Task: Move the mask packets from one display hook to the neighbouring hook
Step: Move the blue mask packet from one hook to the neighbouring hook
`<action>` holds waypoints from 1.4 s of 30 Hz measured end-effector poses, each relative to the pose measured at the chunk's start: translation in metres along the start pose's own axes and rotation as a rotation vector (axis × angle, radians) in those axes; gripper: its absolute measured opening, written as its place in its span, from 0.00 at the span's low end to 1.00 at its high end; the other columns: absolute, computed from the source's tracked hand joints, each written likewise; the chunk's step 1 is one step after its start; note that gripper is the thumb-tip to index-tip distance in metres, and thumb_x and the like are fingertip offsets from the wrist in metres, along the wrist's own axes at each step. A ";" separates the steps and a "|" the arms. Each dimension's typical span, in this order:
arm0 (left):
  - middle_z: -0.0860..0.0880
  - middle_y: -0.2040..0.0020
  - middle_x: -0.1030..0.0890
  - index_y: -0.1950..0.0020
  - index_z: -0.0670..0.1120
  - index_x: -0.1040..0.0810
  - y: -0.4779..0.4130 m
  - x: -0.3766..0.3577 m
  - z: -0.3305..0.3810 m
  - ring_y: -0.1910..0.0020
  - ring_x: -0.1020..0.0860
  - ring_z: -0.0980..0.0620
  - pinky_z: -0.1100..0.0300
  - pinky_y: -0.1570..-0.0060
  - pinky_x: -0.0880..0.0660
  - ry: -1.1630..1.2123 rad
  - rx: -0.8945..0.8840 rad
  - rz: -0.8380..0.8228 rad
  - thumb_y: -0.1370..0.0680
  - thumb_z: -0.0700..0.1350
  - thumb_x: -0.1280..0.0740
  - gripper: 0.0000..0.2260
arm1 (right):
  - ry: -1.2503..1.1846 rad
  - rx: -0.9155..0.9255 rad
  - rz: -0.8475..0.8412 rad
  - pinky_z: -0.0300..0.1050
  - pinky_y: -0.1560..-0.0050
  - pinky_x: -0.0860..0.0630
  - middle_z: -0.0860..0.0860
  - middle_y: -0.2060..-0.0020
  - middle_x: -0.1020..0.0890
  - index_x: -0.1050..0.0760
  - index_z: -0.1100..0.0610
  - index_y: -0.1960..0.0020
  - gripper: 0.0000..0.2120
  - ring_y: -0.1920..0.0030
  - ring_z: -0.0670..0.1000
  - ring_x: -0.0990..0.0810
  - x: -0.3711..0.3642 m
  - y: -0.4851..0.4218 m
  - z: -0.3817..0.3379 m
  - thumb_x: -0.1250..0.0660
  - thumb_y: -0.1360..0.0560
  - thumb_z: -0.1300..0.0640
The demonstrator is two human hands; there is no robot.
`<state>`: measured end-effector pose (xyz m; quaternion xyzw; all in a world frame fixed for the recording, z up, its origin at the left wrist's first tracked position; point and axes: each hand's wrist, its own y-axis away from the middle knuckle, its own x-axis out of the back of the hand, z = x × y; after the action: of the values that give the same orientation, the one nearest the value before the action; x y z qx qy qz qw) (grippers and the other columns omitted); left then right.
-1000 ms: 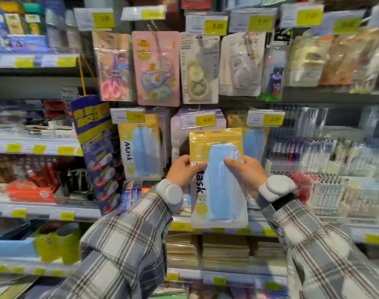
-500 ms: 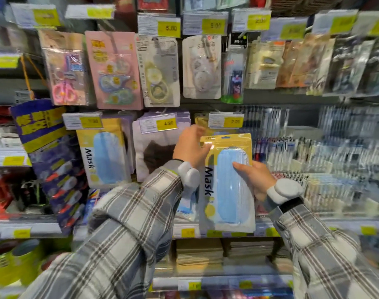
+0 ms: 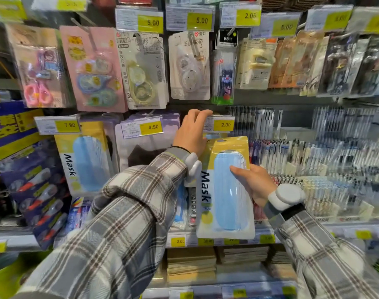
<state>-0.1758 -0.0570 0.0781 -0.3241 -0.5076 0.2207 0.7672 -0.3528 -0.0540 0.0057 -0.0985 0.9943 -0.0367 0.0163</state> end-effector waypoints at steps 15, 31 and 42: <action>0.45 0.43 0.20 0.40 0.47 0.21 -0.010 0.030 0.002 0.46 0.24 0.51 0.68 0.50 0.33 0.294 0.013 0.015 0.23 0.47 0.36 0.13 | -0.020 0.072 -0.001 0.33 0.57 0.21 0.51 0.52 0.17 0.24 0.61 0.42 0.14 0.55 0.46 0.19 -0.007 -0.001 -0.018 0.32 0.27 0.61; 0.53 0.53 0.23 0.40 0.46 0.21 -0.008 0.035 0.002 0.53 0.26 0.59 0.75 0.61 0.34 0.379 0.020 -0.023 0.22 0.47 0.37 0.13 | 0.051 0.083 0.037 0.48 0.44 0.23 0.57 0.50 0.18 0.22 0.61 0.48 0.09 0.51 0.53 0.19 -0.016 -0.024 -0.020 0.30 0.28 0.60; 0.48 0.43 0.25 0.37 0.49 0.24 0.002 0.014 -0.013 0.51 0.27 0.56 0.69 0.50 0.30 0.330 -0.043 0.050 0.25 0.46 0.32 0.17 | 0.145 0.062 0.150 0.45 0.49 0.30 0.55 0.42 0.27 0.39 0.67 0.30 0.32 0.46 0.55 0.26 -0.026 -0.058 -0.008 0.30 0.28 0.55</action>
<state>-0.1587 -0.0501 0.0822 -0.3848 -0.3710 0.1727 0.8273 -0.3162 -0.1049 0.0187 -0.0205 0.9959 -0.0733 -0.0499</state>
